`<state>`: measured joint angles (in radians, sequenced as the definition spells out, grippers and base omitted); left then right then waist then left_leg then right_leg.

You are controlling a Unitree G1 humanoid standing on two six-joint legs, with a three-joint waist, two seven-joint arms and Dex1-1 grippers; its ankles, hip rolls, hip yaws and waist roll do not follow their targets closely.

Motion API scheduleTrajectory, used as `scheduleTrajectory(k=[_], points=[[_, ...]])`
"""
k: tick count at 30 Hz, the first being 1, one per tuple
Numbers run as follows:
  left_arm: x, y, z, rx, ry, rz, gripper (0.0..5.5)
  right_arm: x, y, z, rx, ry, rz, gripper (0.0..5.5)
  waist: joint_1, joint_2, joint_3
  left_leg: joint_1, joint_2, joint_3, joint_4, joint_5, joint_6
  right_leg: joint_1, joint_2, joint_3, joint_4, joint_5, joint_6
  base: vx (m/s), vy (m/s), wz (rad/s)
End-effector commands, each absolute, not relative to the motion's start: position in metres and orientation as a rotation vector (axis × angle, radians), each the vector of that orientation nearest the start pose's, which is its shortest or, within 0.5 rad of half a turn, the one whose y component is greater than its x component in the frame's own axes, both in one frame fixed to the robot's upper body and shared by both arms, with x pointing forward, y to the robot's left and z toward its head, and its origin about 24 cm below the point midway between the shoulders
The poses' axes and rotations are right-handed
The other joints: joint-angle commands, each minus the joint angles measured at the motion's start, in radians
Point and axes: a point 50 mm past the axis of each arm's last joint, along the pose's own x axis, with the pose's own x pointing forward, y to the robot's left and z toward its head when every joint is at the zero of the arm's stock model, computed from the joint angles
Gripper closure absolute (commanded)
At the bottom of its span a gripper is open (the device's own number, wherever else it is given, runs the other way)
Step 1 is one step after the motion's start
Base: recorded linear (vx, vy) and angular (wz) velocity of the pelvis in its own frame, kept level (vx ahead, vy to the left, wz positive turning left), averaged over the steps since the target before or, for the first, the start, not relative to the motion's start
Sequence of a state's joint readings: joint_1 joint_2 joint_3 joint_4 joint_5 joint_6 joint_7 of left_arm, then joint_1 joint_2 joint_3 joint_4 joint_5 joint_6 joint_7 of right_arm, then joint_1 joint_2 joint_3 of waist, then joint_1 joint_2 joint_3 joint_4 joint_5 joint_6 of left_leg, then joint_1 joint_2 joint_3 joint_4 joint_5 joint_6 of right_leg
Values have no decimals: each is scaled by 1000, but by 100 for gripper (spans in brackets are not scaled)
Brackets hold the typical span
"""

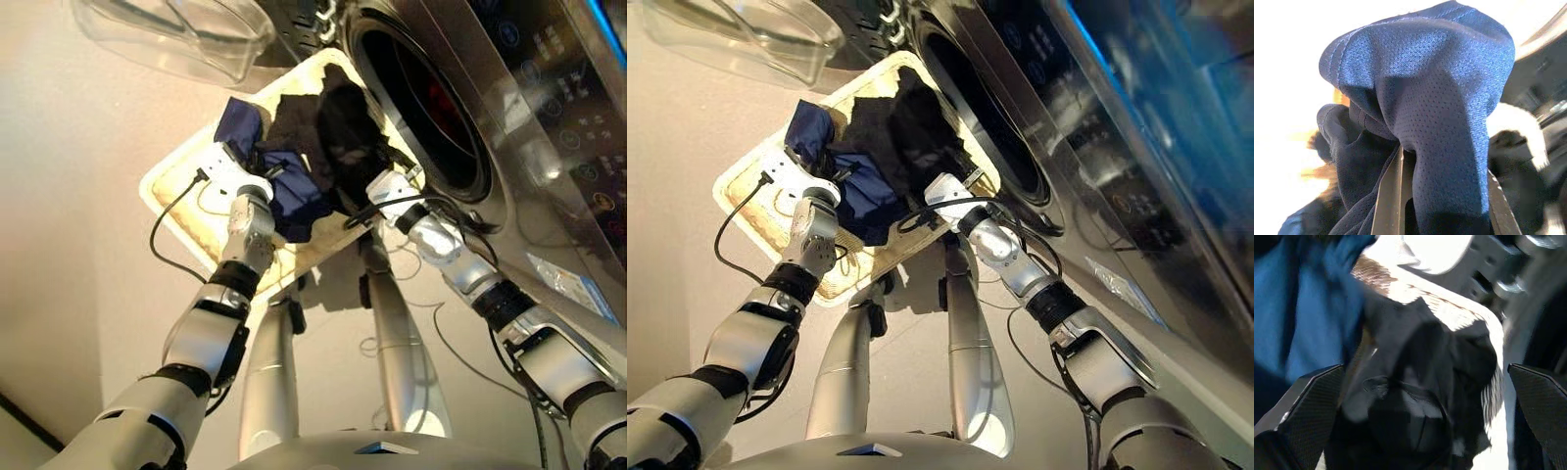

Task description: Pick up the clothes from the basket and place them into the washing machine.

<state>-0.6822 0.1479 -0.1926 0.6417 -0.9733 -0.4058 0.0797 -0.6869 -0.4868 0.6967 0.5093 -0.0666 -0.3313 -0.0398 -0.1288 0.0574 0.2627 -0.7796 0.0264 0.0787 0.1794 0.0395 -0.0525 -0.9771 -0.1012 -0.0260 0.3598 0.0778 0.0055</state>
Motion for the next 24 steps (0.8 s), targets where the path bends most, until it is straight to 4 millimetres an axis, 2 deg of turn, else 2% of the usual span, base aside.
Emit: scheduleTrajectory(k=[1,3,6,10,20,24], points=[[363,134,151,-738,-438,-79,550,340,-82,110,-849,-446,616,0,23,26,-21,66,23,-30,51,-71,-9,84,-41,-13,-136,99,108,0,0,0],[356,126,154,-766,-450,-142,550,340,-78,105,-901,-440,638,0,41,34,-30,110,23,-29,17,-60,-12,116,-48,-28,-142,96,110,0,0,0],[352,120,154,-789,-453,-175,550,340,-75,99,-921,-419,647,0,53,41,-36,130,20,-30,4,-56,-13,133,-52,-34,-147,93,110,5,1,120],[341,110,163,-809,-482,-260,550,342,-69,100,-976,-444,655,0,72,54,-43,151,14,-33,-8,-50,-14,148,-58,-40,-145,90,112,0,0,0],[322,81,172,-933,-470,-424,550,350,-33,144,-974,-626,635,0,114,83,-49,138,4,-49,8,-44,-9,140,-67,-42,-130,87,112,0,0,0],[313,71,171,-969,-443,-496,550,355,-28,158,-946,-659,593,0,130,94,-49,130,1,-56,17,-42,-7,135,-68,-45,-120,86,112,0,0,0]])
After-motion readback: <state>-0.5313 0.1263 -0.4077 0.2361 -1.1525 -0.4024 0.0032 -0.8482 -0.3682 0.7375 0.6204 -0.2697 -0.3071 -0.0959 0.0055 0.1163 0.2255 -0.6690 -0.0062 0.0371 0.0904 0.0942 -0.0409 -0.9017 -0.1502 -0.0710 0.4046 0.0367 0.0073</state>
